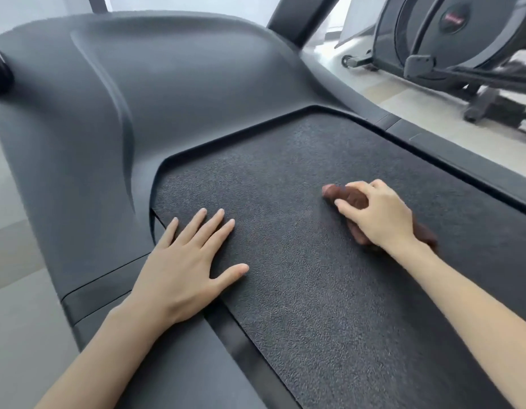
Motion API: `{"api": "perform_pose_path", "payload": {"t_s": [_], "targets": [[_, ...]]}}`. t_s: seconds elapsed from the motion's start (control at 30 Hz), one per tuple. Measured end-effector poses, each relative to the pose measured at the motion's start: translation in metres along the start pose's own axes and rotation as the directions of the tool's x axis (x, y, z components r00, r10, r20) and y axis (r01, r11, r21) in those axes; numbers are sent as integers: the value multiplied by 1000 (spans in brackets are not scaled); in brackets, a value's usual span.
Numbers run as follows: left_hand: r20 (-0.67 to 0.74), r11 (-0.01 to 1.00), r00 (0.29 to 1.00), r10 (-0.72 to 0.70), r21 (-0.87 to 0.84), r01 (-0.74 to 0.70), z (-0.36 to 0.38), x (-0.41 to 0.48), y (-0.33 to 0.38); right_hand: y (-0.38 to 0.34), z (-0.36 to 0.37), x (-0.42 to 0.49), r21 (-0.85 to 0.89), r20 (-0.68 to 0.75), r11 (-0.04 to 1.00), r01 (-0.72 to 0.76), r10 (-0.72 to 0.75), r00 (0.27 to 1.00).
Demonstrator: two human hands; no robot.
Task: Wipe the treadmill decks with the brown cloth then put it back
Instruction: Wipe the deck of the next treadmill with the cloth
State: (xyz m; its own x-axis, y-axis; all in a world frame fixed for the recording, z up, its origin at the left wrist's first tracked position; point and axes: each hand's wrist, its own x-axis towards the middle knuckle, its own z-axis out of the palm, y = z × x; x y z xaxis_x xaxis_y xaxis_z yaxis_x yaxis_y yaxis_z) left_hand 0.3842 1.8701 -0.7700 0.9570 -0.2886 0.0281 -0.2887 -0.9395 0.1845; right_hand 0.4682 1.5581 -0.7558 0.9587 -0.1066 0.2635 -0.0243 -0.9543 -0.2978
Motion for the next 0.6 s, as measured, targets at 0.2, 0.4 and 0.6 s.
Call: {"api": "perform_pose_path", "payload": {"t_s": [0.2,0.4,0.6], "targets": [[11,999,1000,7,32,-7,1,16,7,-32,33,81,-87,-20,984,-156,155,988],[5,999,1000,18,-27,-18,0,19,4,-83,28,11,-24,67,971,237,-235,970],[4,997,1000,22,-69,-21,-2,18,0,-30,-16,-70,175,108,897,406,-428,898]]}}
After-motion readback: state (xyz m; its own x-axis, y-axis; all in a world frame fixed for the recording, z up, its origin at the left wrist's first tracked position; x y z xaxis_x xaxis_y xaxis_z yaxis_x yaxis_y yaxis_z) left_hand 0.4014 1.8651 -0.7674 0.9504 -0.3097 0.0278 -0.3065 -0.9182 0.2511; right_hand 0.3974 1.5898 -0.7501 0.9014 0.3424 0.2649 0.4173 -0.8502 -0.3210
